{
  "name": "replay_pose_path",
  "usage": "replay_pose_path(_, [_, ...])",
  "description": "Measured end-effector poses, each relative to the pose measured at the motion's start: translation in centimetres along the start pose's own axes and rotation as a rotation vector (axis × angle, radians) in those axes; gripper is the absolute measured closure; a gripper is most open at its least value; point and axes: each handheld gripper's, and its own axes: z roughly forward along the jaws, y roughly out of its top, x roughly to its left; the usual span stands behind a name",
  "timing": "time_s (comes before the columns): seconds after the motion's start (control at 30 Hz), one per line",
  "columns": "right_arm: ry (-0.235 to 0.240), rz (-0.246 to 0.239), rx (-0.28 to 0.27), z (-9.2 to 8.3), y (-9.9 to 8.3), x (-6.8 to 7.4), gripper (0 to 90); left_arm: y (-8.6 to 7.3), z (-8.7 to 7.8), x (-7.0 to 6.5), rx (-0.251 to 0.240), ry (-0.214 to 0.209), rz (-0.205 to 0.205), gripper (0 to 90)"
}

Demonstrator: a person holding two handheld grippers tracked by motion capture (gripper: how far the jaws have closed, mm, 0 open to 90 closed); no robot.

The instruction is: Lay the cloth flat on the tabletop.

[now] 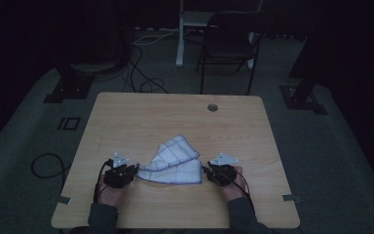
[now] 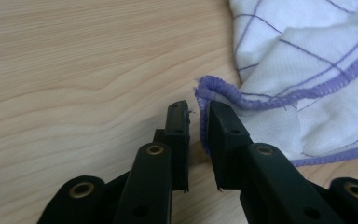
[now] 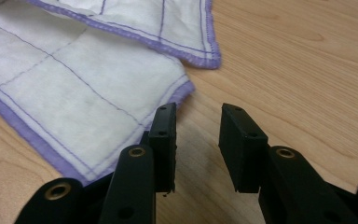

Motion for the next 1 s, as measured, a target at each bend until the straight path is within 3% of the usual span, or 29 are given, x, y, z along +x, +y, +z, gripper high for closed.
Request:
replay_pose_path(0.37, [0.011,0.0,-0.01,-0.1,0.1,0.2,66.7,-0.5,-2.1,1.5,-0.037,0.041,-0.052,71.0])
replay_pose_path(0.57, [0.026,-0.011,-0.013,0.0,0.3,0.8,66.7,-0.2,-3.0,1.8,-0.076,0.057,-0.053,70.4])
replay_pose_path(0.73, [0.039,-0.025,-0.012,0.2,0.4,1.5,66.7,0.8,-3.0,0.8,-0.097,0.032,0.003,68.4])
replay_pose_path(1.0, [0.056,-0.049,-0.008,0.3,0.3,2.8,67.0,3.0,-1.3,-1.9,-0.101,-0.023,0.11,65.5])
